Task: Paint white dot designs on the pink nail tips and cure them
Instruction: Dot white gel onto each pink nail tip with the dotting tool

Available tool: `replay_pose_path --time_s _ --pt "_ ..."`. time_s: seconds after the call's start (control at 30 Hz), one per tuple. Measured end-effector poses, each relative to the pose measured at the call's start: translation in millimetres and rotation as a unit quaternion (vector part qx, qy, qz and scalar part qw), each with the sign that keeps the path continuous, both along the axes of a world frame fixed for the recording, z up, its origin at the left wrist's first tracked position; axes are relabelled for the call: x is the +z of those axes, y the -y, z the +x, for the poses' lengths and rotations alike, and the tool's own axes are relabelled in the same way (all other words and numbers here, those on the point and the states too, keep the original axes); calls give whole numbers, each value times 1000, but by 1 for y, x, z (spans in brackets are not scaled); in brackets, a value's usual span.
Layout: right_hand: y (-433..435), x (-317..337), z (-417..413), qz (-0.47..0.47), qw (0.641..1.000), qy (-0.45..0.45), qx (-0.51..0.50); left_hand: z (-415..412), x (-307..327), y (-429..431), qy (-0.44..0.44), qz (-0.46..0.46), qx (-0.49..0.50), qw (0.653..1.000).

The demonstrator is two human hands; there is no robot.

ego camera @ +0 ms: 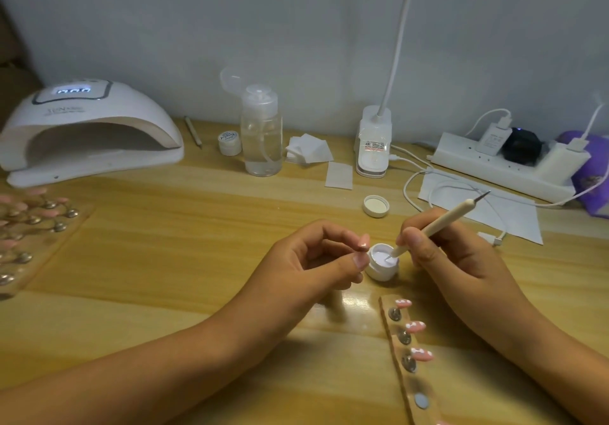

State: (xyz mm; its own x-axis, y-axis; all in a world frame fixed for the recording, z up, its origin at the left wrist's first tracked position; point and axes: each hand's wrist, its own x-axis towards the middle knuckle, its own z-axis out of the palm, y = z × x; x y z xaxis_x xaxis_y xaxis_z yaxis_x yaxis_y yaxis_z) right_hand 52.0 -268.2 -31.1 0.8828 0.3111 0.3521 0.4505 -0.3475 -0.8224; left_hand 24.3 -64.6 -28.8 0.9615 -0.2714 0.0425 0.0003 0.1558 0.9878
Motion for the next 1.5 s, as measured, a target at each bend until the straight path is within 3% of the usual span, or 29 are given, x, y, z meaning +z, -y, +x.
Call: replay_pose_path --time_s 0.1,0.23,0.47,0.7,1.5 --pt "-1 0 0 31 1000 5 -4 0 -1 0 3 1 -12 1000" --pt "1 5 -2 141 990 4 -27 -1 -1 0 8 2 -42 999" --pt "2 5 -6 326 934 -147 24 -1 -4 1 28 13 -60 998" --pt "-3 7 -12 326 924 -174 94 -1 -6 2 41 21 -73 996" --pt "-6 8 -13 317 922 -194 104 -1 -8 2 43 51 -75 995"
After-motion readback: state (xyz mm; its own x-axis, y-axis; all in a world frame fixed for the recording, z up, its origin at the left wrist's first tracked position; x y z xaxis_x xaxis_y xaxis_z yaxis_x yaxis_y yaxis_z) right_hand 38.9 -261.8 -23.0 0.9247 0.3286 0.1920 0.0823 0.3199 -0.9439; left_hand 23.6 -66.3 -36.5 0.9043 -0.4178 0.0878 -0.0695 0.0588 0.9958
